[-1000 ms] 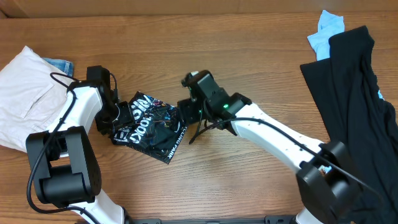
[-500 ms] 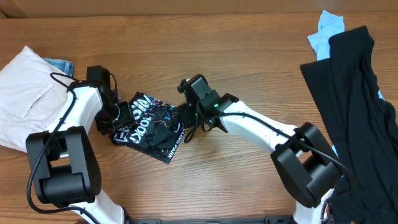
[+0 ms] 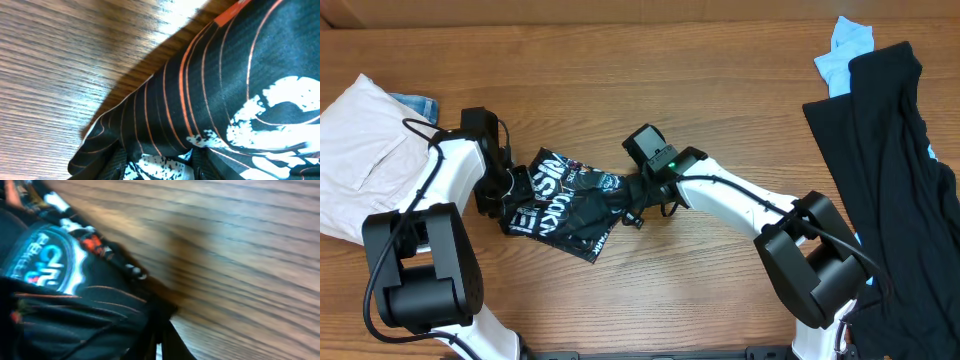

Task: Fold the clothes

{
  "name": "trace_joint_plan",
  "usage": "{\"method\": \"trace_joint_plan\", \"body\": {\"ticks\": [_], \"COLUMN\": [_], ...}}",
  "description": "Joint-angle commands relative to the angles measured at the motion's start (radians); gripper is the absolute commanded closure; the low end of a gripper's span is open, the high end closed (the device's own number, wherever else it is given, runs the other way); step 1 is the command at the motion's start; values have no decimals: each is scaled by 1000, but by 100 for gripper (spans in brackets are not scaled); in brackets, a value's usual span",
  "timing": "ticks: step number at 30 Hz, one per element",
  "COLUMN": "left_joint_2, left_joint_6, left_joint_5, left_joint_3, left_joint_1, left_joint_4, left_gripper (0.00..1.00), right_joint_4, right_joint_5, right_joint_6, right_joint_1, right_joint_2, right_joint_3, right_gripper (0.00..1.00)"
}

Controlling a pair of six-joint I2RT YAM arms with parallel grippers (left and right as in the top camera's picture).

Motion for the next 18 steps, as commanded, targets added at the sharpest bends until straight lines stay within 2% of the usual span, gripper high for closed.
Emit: {"method": "trace_joint_plan", "body": {"ticks": [1, 3, 4, 8, 12, 14, 18], "left_joint_2": [-13, -13, -13, -13, -13, -13, -13], "left_joint_6": [-7, -7, -7, -7, -7, -9, -22], "left_joint_5": [-6, -7, -7, -7, -6, -3, -3], "left_joint_3": [-9, -9, -9, -9, -9, -9, -9], "left_joint_1": [2, 2, 2, 2, 2, 2, 2], "left_joint_4": [-3, -6, -7, -13, -21, -16, -12], "left_gripper": [56, 55, 55, 55, 55, 55, 53], "right_joint_4": [-2, -2, -3, -10, -19, -31, -41], "right_joint_5": [60, 60, 60, 51, -147, -314, -393], "right_joint_6": [31, 31, 31, 27, -105, -204, -304], "right_joint_1": [-14, -15, -15, -15, -14, -9, 9], "right_joint_2": [9, 8, 6, -21, -116, -135, -131], "right_joint_3": [8, 8, 8, 11, 55, 92, 105], "right_gripper": [62, 48, 46, 45, 46, 46, 46]}}
